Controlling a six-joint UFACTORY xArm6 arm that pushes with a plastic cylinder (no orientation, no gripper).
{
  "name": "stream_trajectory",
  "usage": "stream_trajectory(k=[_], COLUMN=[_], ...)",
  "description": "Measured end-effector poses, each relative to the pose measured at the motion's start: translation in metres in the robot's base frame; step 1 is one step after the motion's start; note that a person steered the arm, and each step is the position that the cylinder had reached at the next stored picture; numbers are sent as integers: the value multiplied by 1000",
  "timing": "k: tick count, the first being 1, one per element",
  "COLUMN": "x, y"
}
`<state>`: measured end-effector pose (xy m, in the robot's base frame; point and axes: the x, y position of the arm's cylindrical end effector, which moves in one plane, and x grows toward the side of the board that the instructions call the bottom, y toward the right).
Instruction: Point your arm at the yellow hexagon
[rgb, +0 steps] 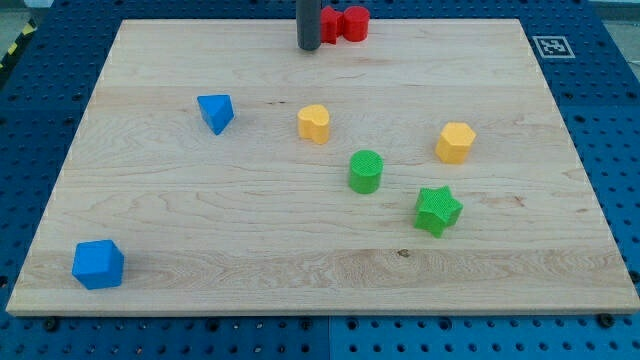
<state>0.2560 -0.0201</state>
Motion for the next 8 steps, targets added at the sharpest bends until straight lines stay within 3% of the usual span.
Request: stream_trajectory(k=[1,8], x=[36,88], y=[2,151])
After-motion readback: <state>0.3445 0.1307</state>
